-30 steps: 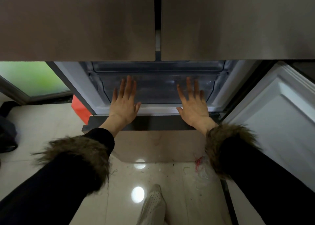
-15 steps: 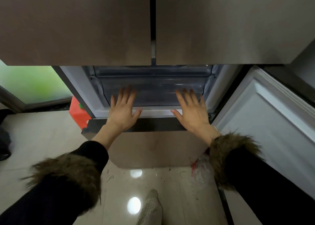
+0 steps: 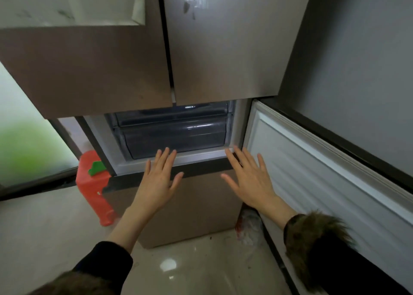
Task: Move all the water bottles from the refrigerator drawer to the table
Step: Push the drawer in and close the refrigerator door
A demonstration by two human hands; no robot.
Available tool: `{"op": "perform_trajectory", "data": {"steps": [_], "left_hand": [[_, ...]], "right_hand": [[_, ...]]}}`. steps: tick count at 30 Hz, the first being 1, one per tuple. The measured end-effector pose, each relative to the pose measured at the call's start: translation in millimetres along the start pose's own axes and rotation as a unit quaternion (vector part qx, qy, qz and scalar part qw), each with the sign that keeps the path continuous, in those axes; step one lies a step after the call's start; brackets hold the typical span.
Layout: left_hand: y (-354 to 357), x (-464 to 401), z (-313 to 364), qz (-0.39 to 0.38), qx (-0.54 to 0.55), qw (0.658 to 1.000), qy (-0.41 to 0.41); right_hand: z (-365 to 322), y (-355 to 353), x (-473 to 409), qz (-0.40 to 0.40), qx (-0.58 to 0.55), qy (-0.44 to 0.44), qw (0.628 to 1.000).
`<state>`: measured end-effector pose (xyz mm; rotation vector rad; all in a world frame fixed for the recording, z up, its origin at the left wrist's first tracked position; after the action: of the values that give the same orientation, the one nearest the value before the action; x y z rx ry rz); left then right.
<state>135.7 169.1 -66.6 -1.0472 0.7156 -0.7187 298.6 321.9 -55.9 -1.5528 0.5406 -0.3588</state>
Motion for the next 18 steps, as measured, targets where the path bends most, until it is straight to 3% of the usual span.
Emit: {"op": "perform_trajectory", "data": {"steps": [9, 18], "left_hand": [[-5, 72, 78, -0.063, 0.004, 0.991, 0.118], [2, 120, 183, -0.087, 0.042, 0.972, 0.214]], "right_hand": [[35, -36, 136, 0.045, 0.022, 0.12, 0.992], [117, -87, 243, 0.092, 0.124, 0.239, 0.959]]}}
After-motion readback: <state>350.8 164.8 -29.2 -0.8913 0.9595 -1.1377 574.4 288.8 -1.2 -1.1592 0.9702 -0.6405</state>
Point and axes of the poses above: each hand's wrist, its own x-axis away from the middle knuckle, its own y-axis out of the palm, z = x × y, the point moved 4 cm from there along -x, towards the middle knuckle, and after that the axes turned 1 degree about -y, right-handed, at the moved point
